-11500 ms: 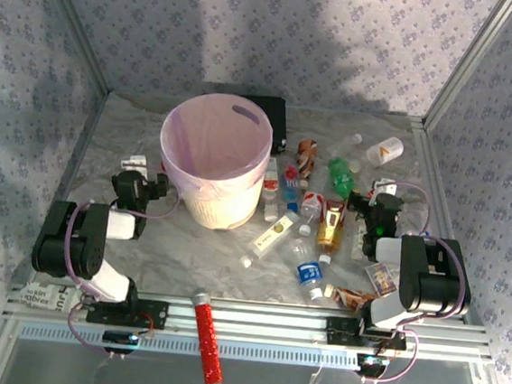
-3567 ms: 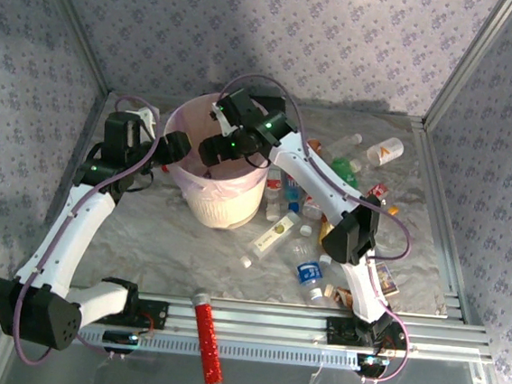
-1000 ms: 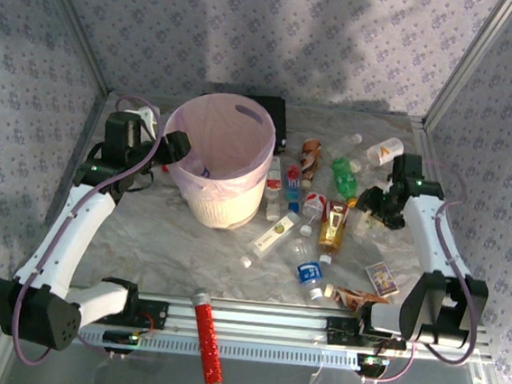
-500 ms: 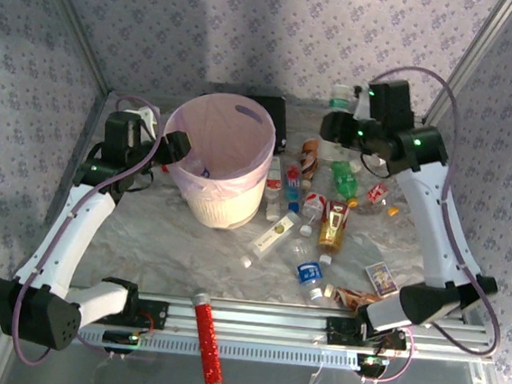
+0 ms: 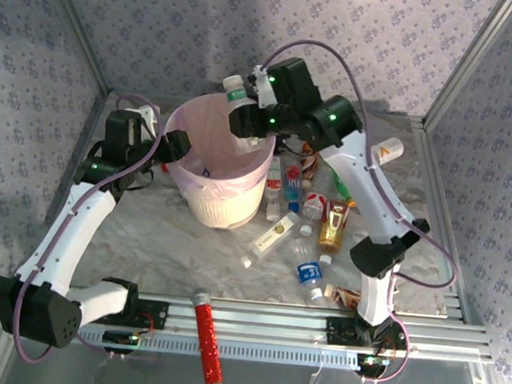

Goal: Put the plastic bottles in the bin

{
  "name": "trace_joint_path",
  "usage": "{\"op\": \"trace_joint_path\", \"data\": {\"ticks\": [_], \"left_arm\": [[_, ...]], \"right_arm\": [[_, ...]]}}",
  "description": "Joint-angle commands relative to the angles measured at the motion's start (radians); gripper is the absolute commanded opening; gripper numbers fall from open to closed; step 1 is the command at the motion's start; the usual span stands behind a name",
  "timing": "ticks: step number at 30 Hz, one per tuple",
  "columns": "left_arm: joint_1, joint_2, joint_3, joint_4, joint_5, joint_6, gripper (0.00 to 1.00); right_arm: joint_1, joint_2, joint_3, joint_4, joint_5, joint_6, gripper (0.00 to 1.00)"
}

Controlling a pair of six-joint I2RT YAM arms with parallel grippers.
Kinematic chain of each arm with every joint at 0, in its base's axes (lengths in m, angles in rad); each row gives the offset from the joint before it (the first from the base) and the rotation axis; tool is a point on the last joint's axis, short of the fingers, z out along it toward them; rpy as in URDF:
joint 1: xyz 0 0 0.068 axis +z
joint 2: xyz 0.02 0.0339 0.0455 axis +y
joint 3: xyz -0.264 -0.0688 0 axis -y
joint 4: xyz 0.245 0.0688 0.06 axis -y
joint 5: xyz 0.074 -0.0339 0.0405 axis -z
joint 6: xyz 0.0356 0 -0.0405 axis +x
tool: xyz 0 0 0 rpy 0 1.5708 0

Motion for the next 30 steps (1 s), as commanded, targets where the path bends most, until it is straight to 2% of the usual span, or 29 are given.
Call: {"op": "trace_joint_path", "data": {"ticks": [1,14,18,23,30], "left_arm": [[-0.005,0.02,0.014,-0.043,-0.014,0.028,0.65],[-0.005,0.018,0.015,-0.046,-0.016,0.023,0.66],[-0.005,0.019,0.012,-0.045,-0.015,0.024,0.65],[-0.005,0.021,0.013,-0.045,-0.018,0.024,0.65],[-0.005,0.025,0.013,-0.042,-0.021,0.02,0.65]], "right_arm": [[0.018,0.075,0.064,-0.074,0.009,-0.034,0.58],[0.083,0.237,0.017,-0.083,0.036,-0.077,0.6],[0.087,0.24,-0.024,-0.064,0.037,-0.079,0.7],[0.094,0.247,-0.019,-0.08,0.047,-0.106,0.9],[0.106,0.208,0.012,-0.08,0.041,-0.119,0.97]]}}
